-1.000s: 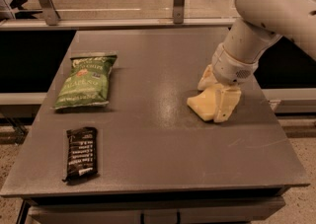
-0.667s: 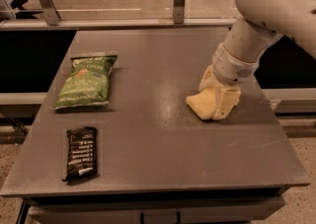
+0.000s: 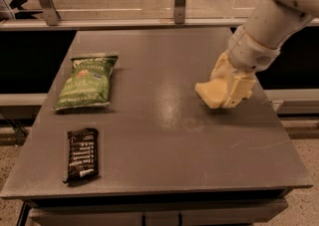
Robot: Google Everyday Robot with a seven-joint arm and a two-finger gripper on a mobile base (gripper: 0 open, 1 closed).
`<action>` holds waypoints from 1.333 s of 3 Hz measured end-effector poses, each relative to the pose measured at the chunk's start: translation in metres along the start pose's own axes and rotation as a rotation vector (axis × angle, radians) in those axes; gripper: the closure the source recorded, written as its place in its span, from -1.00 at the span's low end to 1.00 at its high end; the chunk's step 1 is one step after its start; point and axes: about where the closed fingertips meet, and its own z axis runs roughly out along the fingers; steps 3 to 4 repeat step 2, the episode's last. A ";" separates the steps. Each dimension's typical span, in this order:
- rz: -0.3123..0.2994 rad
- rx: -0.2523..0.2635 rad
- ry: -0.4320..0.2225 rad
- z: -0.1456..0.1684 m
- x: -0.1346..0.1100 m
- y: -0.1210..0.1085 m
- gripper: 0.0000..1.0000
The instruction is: Pick sponge
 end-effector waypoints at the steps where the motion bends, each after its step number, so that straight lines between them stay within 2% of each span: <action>1: -0.023 0.082 -0.086 -0.053 -0.009 -0.003 1.00; 4: -0.027 0.097 -0.094 -0.057 -0.013 -0.007 1.00</action>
Offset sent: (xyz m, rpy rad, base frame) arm -0.0030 -0.0069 0.0482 0.0888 -0.0623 0.0098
